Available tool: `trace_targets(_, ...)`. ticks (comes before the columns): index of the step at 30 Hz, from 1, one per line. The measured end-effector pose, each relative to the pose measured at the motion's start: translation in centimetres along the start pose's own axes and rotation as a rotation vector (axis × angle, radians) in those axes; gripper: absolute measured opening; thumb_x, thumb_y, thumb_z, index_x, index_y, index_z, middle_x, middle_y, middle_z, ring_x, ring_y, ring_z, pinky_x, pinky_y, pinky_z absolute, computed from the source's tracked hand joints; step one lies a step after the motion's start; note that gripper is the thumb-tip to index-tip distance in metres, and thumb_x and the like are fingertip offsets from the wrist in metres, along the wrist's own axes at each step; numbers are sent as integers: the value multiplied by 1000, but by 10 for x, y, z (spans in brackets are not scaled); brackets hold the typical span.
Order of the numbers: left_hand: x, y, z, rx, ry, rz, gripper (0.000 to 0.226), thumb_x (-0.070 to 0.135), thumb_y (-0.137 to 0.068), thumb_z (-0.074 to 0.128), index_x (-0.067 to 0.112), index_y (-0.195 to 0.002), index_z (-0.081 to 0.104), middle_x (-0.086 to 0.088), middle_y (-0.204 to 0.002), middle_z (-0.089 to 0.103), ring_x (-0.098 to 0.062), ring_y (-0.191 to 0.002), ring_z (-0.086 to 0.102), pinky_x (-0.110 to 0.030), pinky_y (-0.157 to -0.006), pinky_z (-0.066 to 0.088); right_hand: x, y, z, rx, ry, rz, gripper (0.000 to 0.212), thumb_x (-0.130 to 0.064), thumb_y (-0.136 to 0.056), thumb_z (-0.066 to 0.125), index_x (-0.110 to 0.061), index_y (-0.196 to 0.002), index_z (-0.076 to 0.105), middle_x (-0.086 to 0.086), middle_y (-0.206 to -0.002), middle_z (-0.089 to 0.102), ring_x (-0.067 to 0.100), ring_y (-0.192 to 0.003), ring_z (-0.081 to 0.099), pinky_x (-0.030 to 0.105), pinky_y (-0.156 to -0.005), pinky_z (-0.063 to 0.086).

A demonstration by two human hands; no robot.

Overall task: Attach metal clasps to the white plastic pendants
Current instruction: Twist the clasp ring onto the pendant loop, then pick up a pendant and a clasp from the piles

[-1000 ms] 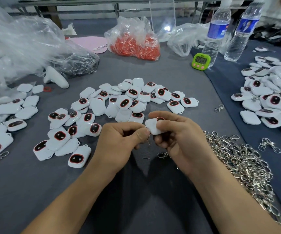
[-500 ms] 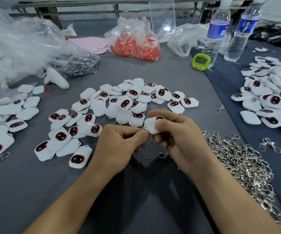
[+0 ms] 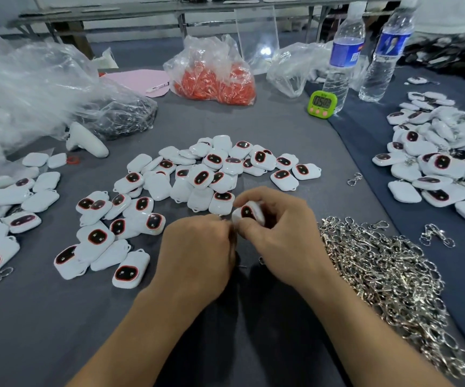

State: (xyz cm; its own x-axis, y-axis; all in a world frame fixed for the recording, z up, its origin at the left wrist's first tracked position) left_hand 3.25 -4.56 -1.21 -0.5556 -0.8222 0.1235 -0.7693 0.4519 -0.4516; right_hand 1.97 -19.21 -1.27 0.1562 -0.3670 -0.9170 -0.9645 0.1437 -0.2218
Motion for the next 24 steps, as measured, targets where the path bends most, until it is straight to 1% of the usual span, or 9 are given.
trace_targets(2, -3, 2, 1, 68, 192, -119, 17, 28, -83, 63, 19, -73, 73, 4, -67, 67, -21, -62, 62, -35, -56, 47, 2, -3, -2, 18, -205, 125, 25, 0, -84, 68, -23, -89, 76, -5, -65, 65, 14, -50, 53, 27, -47, 46)
trace_targets(4, -7, 3, 4, 58, 612, -333, 14, 34, -82, 65, 28, -82, 77, 10, -72, 72, -7, -68, 64, -26, -64, 49, 3, -6, -1, -10, -468, 290, 25, 5, -88, 61, -14, -92, 76, 2, -63, 65, 13, -43, 47, 21, -40, 35)
trace_targets(6, -7, 0, 9, 34, 879, -450, 10, 38, -80, 68, 37, -81, 78, 8, -68, 72, 0, -62, 59, -24, -61, 48, 5, -8, 0, -38, -611, 398, 24, 4, -91, 57, -11, -93, 76, 7, -61, 63, 13, -40, 44, 19, -38, 28)
trace_targets(8, -7, -2, 12, 23, 968, -496, 18, 37, -80, 68, 24, -73, 77, 4, -56, 62, -4, -55, 50, -30, -54, 43, 7, -8, 0, -38, -653, 436, 23, 4, -92, 56, -10, -93, 76, 10, -60, 62, 13, -38, 42, 18, -39, 26)
trace_targets(11, -9, -2, 12, 8, 873, -471, 29, 38, -80, 66, 11, -73, 74, -5, -58, 63, -14, -57, 52, -38, -57, 44, 5, -7, 0, 18, -554, 371, 26, 4, -89, 60, -16, -90, 77, 6, -64, 65, 12, -40, 44, 19, -39, 32)
trace_targets(15, -6, -2, 6, -56, 222, -144, 26, 33, -80, 55, 16, -70, 72, -2, -64, 65, -24, -63, 60, -39, -58, 46, 2, 4, 7, 64, 22, -14, 24, -11, -85, 70, -33, -95, 74, -15, -71, 66, 3, -57, 56, 11, -55, 42)
trace_targets(17, -4, -4, 6, -56, 50, -81, 22, 29, -78, 55, 18, -66, 69, -1, -62, 64, -28, -60, 60, -35, -51, 43, 0, 7, 13, 36, 99, -98, 24, -15, -85, 69, -35, -99, 72, -19, -71, 64, 3, -60, 58, 8, -55, 39)
trace_targets(19, -4, -2, 8, -13, 39, -141, 19, 30, -83, 63, 21, -69, 71, 2, -63, 65, -23, -59, 60, -29, -52, 36, 4, 1, 10, 51, 27, -7, 23, -13, -85, 71, -34, -94, 73, -17, -71, 66, 2, -58, 58, 10, -55, 41)
trace_targets(24, -11, -2, 17, 16, 364, -407, 11, 47, -84, 71, 41, -92, 74, 18, -70, 66, -2, -67, 58, -25, -63, 46, 16, -19, -18, 123, -303, 282, 25, 3, -90, 61, -19, -92, 74, 4, -69, 70, 12, -45, 52, 22, -42, 39)
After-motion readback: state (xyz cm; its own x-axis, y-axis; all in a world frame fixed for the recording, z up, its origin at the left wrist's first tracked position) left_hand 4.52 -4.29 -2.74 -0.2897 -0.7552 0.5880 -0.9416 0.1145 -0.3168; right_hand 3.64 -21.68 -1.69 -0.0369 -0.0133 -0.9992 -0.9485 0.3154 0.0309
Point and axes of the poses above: each hand's wrist, its own y-axis away from the middle knuckle, its own z-axis out of the palm, x = y × z, the point moved 2 cm from there along -y, towards the middle knuckle
